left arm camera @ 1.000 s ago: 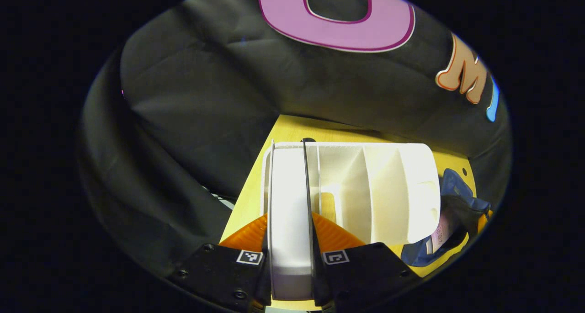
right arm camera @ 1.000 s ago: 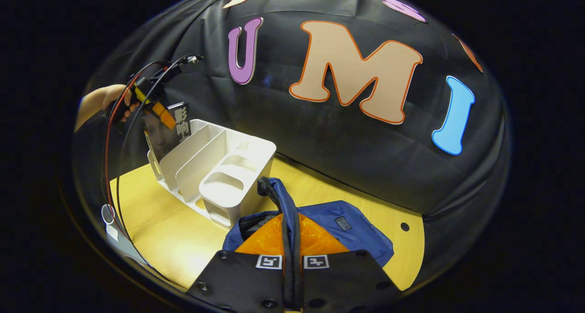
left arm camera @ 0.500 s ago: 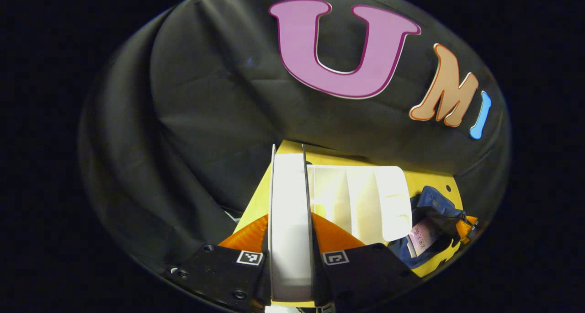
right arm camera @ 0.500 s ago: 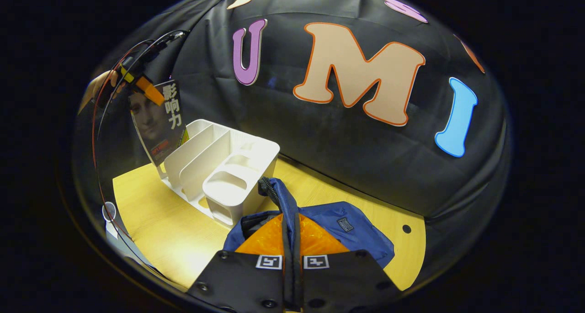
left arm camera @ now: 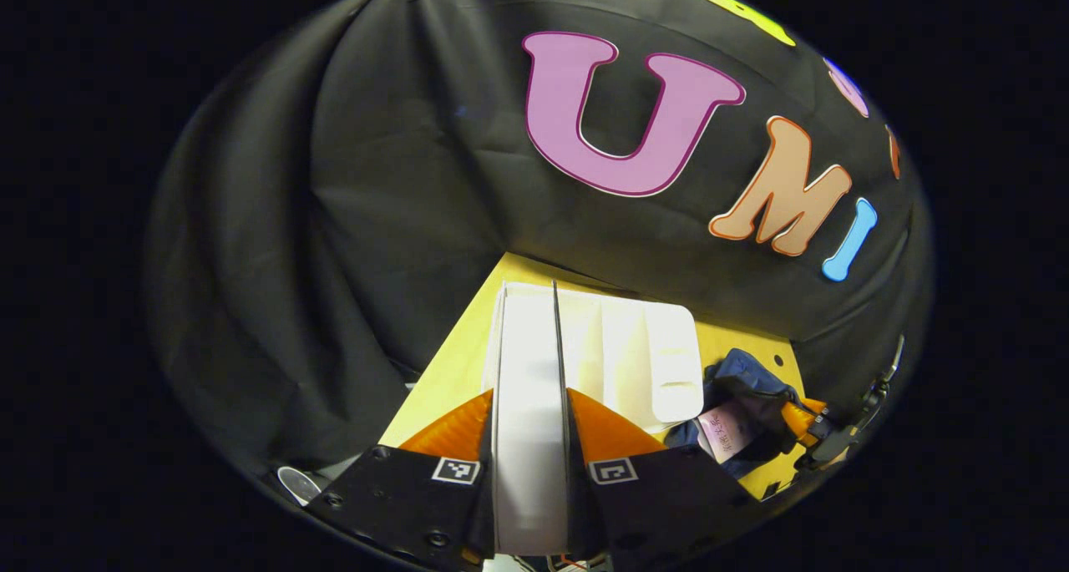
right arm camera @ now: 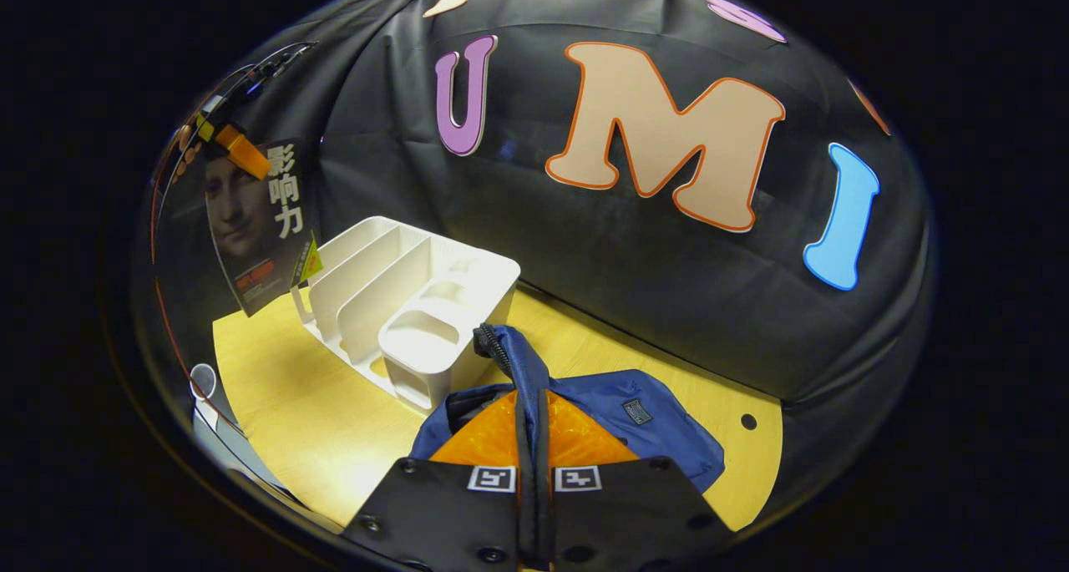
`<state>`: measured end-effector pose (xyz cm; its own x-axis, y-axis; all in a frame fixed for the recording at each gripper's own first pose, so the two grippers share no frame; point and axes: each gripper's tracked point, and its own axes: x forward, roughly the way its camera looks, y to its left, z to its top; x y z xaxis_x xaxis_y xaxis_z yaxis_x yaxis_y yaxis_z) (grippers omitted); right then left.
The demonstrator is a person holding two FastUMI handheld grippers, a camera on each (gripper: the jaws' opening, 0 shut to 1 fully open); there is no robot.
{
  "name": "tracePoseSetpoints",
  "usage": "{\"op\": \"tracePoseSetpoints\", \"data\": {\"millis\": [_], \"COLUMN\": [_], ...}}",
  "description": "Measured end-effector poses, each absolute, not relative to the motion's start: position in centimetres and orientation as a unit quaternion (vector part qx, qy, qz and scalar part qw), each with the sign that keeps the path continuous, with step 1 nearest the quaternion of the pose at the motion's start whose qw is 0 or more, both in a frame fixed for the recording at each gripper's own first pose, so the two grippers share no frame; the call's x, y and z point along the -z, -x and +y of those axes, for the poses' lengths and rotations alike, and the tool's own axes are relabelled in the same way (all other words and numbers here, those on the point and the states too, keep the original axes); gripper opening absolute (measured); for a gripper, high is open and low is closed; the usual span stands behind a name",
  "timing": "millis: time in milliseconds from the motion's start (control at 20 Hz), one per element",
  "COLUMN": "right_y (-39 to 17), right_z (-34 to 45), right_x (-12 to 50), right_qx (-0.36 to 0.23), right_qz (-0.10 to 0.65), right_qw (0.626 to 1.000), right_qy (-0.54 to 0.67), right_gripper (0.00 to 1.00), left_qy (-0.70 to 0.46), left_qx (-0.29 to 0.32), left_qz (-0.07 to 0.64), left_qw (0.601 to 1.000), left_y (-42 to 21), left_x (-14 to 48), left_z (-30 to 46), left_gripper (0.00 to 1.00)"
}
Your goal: Open the schoolbag, grab two books from the bookshelf and put them into the schoolbag.
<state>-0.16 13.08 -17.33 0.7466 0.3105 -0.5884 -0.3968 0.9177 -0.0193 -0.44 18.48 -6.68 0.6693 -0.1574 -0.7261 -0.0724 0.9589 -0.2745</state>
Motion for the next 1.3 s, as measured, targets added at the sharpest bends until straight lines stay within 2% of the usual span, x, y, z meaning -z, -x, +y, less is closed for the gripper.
{"op": "tracePoseSetpoints", "data": {"millis": [300,550,1300], "right_y": [0.5,0.9,1.0], "right_z": [13.5,13.6,13.0], "right_x": [17.6,17.6,17.8], "right_qx": [-0.204,-0.211,-0.237], "right_qz": [0.301,0.303,0.303], "right_qw": [0.929,0.926,0.921], "right_qy": [0.075,0.074,0.063], "right_gripper": [0.03,0.03,0.03], "left_qy": [0.238,0.333,0.505], "left_qx": [0.036,0.055,0.091], "left_qz": [0.432,0.426,0.38], "left_qw": [0.869,0.839,0.769], "left_y": [4.8,6.4,7.3], "left_x": [8.9,10.5,14.6], "left_z": [14.7,10.5,-2.9], "left_gripper": [0.33,0.32,0.31]}}
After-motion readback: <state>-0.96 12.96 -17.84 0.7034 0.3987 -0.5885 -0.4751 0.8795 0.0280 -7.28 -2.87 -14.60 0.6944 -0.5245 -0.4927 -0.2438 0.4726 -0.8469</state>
